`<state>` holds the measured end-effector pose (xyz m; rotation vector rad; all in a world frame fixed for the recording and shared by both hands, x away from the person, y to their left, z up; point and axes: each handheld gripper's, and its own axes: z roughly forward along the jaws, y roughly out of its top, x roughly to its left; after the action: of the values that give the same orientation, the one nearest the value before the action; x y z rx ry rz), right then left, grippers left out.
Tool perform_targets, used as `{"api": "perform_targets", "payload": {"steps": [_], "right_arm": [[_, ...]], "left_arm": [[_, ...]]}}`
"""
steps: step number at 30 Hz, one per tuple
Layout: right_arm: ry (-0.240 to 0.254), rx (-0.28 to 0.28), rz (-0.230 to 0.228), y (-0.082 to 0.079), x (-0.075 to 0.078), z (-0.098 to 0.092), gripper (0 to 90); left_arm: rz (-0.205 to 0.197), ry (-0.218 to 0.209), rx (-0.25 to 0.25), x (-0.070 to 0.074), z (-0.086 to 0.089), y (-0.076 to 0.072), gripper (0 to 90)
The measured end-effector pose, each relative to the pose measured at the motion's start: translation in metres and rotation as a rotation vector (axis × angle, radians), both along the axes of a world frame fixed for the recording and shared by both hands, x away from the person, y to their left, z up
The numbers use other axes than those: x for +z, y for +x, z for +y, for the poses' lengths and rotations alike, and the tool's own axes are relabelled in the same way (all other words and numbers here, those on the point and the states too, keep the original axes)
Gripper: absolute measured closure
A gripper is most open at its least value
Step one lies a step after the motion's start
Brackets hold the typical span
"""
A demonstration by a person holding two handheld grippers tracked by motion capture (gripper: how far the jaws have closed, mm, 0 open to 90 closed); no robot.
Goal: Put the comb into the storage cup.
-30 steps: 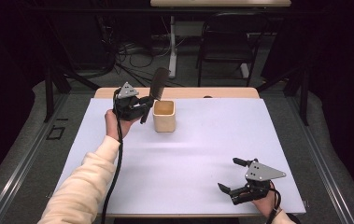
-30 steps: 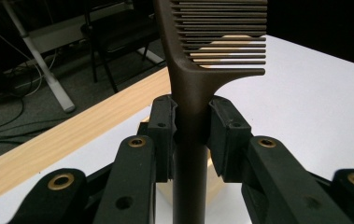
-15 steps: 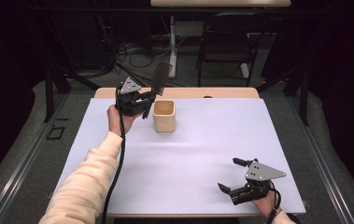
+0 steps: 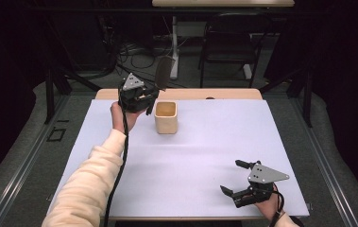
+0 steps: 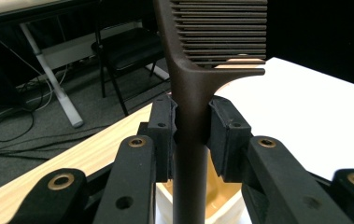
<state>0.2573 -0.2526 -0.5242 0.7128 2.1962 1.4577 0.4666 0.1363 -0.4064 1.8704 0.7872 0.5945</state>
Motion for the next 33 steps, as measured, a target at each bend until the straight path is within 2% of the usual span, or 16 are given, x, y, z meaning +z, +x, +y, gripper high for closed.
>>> {"api": "perform_targets", "payload": {"steps": [16, 33], "right_arm": [[-0.001, 0.000, 0.000, 0.000, 0.000, 0.000, 0.0], [-0.006, 0.002, -0.002, 0.000, 0.000, 0.000, 0.0]], "left_arm": [[-0.021, -0.013, 0.005, 0.003, -0.007, 0.009, 72.1], [-0.048, -0.042, 0.012, -0.002, -0.017, 0.016, 72.1]]}}
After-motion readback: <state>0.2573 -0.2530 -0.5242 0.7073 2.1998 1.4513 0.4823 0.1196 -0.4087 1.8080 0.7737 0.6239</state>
